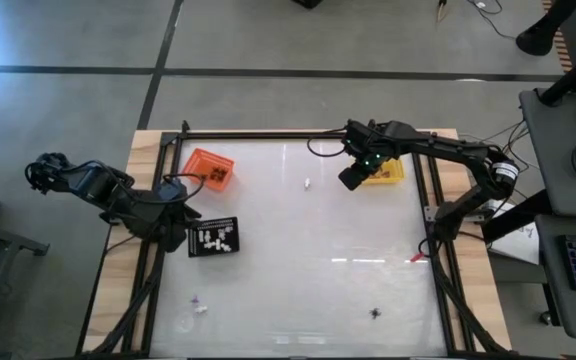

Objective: Sort Halloween decoration
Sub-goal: Put the black spider toy into the orange bin

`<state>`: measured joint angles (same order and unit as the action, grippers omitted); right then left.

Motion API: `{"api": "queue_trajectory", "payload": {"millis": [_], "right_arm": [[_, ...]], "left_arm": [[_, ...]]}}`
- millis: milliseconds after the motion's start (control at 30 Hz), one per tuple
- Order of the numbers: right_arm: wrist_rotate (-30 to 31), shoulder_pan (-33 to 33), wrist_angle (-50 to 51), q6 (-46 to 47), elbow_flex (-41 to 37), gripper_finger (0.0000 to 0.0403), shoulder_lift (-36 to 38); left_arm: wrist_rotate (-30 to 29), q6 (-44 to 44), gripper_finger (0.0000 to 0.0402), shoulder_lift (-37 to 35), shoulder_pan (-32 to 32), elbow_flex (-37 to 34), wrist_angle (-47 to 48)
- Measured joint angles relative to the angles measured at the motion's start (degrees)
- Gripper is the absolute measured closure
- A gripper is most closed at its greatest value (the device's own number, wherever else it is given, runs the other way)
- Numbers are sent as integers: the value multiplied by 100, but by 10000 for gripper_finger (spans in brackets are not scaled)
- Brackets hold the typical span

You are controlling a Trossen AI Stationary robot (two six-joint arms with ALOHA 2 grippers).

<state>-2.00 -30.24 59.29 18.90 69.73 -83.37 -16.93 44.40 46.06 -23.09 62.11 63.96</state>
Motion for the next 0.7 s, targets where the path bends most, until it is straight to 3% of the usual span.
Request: {"api": "queue_trajectory", "payload": {"millis": [700], "right_arm": [[-11, -2, 44, 415, 0, 369, 0]], "left_arm": [[0, 0, 315, -8, 0, 0, 0]]}}
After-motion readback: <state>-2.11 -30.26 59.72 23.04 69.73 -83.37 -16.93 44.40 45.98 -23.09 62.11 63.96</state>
